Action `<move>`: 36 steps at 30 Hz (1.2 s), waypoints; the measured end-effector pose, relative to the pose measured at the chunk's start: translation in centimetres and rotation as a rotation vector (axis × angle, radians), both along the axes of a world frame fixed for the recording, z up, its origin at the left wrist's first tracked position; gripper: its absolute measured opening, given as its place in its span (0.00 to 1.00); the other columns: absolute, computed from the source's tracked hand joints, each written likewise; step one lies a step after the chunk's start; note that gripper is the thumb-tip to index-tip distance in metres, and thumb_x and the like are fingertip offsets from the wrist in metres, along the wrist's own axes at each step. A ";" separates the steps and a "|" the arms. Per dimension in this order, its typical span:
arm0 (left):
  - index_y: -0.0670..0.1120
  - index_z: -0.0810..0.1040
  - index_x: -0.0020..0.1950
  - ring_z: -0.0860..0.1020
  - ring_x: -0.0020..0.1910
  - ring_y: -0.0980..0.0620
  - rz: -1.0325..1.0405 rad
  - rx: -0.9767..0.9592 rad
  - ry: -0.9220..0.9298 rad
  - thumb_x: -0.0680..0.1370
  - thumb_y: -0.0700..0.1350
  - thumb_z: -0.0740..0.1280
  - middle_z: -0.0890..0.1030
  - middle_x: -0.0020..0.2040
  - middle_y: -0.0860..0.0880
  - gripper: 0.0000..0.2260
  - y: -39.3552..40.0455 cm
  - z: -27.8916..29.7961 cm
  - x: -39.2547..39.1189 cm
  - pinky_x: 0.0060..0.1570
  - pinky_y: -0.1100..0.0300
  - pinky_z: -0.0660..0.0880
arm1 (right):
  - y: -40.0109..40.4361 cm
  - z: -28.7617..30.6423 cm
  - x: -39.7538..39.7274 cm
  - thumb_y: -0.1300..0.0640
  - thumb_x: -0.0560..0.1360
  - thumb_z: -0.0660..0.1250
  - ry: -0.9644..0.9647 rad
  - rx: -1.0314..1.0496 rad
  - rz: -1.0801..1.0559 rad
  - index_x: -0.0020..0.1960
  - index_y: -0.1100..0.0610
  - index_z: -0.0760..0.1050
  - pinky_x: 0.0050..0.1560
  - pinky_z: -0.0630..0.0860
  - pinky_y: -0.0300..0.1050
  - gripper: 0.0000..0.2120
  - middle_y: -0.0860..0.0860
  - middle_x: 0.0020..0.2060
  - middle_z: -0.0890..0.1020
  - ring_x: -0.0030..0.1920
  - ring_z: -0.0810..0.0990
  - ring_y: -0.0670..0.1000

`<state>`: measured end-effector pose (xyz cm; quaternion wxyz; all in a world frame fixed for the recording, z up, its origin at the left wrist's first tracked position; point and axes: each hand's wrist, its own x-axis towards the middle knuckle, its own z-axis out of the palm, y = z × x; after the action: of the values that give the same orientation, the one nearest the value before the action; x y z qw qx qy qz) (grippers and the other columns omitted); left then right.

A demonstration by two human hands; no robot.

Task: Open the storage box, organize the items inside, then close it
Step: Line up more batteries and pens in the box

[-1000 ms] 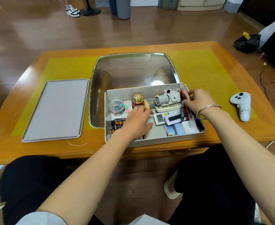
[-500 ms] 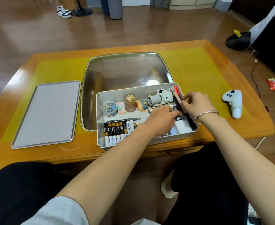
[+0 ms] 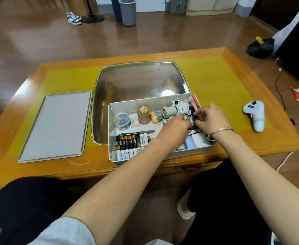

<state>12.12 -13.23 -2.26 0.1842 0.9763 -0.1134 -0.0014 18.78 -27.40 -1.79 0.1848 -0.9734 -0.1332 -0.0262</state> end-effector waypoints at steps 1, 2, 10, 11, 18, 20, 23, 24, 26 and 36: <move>0.41 0.79 0.60 0.75 0.54 0.39 0.047 -0.048 -0.041 0.80 0.42 0.62 0.75 0.55 0.41 0.11 0.2 0.2 -0.1 0.51 0.48 0.74 | 0.1 0.0 -0.1 0.57 0.69 0.70 -0.005 -0.001 -0.002 0.51 0.50 0.81 0.43 0.70 0.44 0.11 0.50 0.42 0.68 0.45 0.75 0.55; 0.41 0.80 0.58 0.76 0.52 0.39 0.091 -0.085 -0.084 0.80 0.41 0.62 0.75 0.54 0.41 0.10 0.5 0.3 -0.1 0.49 0.49 0.74 | 0.2 0.0 -0.2 0.57 0.69 0.70 -0.007 -0.003 -0.005 0.51 0.50 0.80 0.43 0.70 0.44 0.11 0.50 0.42 0.68 0.46 0.76 0.56; 0.41 0.83 0.53 0.78 0.49 0.44 0.251 -0.395 -0.360 0.78 0.36 0.64 0.80 0.48 0.43 0.08 3.0 1.5 -1.3 0.49 0.53 0.74 | 0.6 0.2 -0.8 0.59 0.71 0.69 -0.007 0.084 0.017 0.55 0.54 0.79 0.52 0.75 0.51 0.13 0.56 0.49 0.78 0.51 0.77 0.58; 0.41 0.83 0.51 0.78 0.48 0.46 0.274 -0.444 -0.393 0.78 0.35 0.65 0.81 0.47 0.44 0.08 3.5 1.7 -1.6 0.49 0.59 0.73 | 0.7 0.4 -0.9 0.58 0.72 0.69 -0.022 0.103 0.030 0.57 0.54 0.78 0.52 0.75 0.51 0.13 0.55 0.50 0.78 0.52 0.77 0.57; 0.45 0.84 0.51 0.78 0.42 0.59 0.485 -0.809 -0.366 0.77 0.38 0.67 0.82 0.42 0.54 0.07 6.5 2.9 -3.2 0.47 0.64 0.76 | 2.3 1.0 -1.1 0.55 0.72 0.71 -0.092 0.190 0.123 0.59 0.53 0.76 0.50 0.74 0.47 0.15 0.51 0.44 0.76 0.47 0.75 0.52; 0.46 0.84 0.51 0.79 0.41 0.65 0.526 -0.869 -0.374 0.77 0.37 0.67 0.81 0.41 0.58 0.07 7.1 2.8 -3.9 0.45 0.70 0.75 | 3.0 1.1 -0.9 0.52 0.73 0.70 -0.119 0.263 0.048 0.47 0.55 0.77 0.43 0.71 0.44 0.07 0.48 0.34 0.76 0.40 0.74 0.50; 0.48 0.83 0.50 0.79 0.41 0.66 0.566 -0.952 -0.355 0.77 0.37 0.67 0.81 0.40 0.60 0.08 7.6 2.3 -4.9 0.43 0.72 0.75 | 4.0 1.2 -1.1 0.44 0.76 0.63 0.002 0.364 -0.024 0.31 0.56 0.75 0.33 0.64 0.42 0.21 0.48 0.23 0.72 0.28 0.71 0.50; 0.48 0.83 0.50 0.80 0.42 0.63 0.562 -0.965 -0.321 0.77 0.36 0.68 0.82 0.40 0.58 0.08 7.6 2.1 -5.1 0.44 0.69 0.77 | 4.5 1.3 -1.4 0.42 0.77 0.61 0.080 0.422 -0.004 0.31 0.57 0.78 0.31 0.65 0.41 0.24 0.48 0.23 0.74 0.27 0.72 0.49; 0.47 0.83 0.50 0.82 0.44 0.54 0.523 -0.956 -0.227 0.76 0.36 0.68 0.83 0.42 0.52 0.08 7.4 1.6 -5.4 0.47 0.62 0.78 | 5.6 1.6 -2.3 0.43 0.78 0.60 0.202 0.544 0.055 0.36 0.57 0.82 0.33 0.68 0.34 0.23 0.48 0.27 0.80 0.29 0.75 0.43; 0.47 0.82 0.52 0.78 0.47 0.62 0.313 -0.785 0.025 0.75 0.36 0.69 0.83 0.49 0.53 0.09 7.5 -0.3 -6.2 0.50 0.70 0.72 | 9.7 2.0 -3.8 0.66 0.73 0.64 0.408 0.796 0.072 0.36 0.57 0.72 0.28 0.74 0.38 0.08 0.54 0.28 0.81 0.20 0.74 0.43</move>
<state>5.89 -5.78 -2.59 0.5415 0.8375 0.0464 0.0579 14.97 -17.70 0.17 0.5681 -0.8064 -0.1074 0.1239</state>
